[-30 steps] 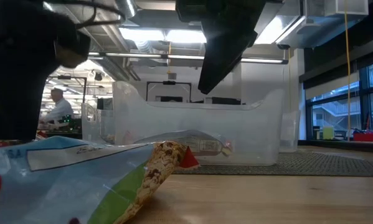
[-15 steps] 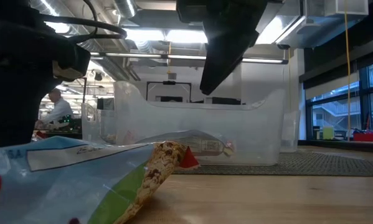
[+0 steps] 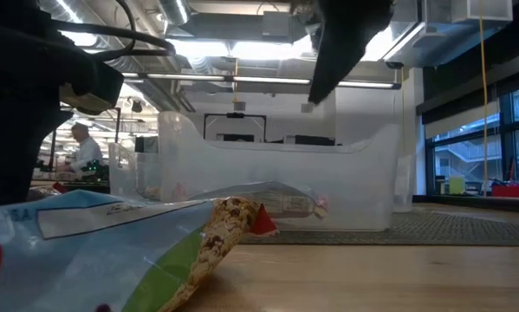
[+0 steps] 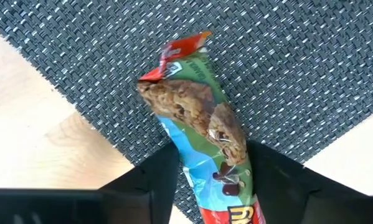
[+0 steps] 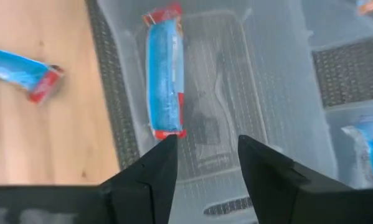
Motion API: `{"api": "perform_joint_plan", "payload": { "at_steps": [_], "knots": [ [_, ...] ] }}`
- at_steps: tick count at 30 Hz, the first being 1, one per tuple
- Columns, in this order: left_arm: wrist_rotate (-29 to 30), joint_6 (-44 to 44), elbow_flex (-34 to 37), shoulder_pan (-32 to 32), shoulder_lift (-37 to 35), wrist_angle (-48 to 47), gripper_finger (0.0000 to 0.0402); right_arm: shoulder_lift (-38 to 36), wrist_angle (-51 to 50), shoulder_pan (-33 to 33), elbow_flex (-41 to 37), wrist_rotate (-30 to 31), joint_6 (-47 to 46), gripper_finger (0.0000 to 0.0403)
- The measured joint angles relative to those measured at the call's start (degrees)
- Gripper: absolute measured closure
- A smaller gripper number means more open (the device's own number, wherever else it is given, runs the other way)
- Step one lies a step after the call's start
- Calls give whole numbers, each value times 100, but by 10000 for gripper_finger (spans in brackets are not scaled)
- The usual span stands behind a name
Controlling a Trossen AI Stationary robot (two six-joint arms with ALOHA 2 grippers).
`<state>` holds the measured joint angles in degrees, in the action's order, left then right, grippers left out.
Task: Pick and place Granola Bars by type
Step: Put the red granola bar into the bottom transparent bin
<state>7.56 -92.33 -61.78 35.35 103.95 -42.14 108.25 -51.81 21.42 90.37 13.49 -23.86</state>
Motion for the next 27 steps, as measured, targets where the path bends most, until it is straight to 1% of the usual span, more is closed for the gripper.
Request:
{"api": "perform_joint_plan", "payload": {
  "at_steps": [6, 10, 12, 16, 18, 22, 27],
  "knots": [
    [-63, 11, 4, 2, -167, -97, 258, -512, -281, 172, 9, 36, -420, 232],
    [71, 166, 4, 2, -475, -448, 273, -694, -572, 288, 9, 136, -718, 232],
    [203, 254, 4, 2, -687, -607, 280, -734, -727, 365, 9, 171, -894, 232],
    [642, 593, 4, -25, -1177, -575, 295, -763, -903, 555, 9, 171, -1258, 232],
    [722, 757, 3, -58, -1349, -579, 302, -765, -928, 660, 9, 189, -1375, 232],
    [781, 809, 2, -103, -1470, -544, 310, -765, -933, 835, 9, 501, -1652, 232],
    [981, 811, 2, -101, -1460, -520, 309, -765, -931, 916, 9, 543, -1825, 232]
  ]
}}
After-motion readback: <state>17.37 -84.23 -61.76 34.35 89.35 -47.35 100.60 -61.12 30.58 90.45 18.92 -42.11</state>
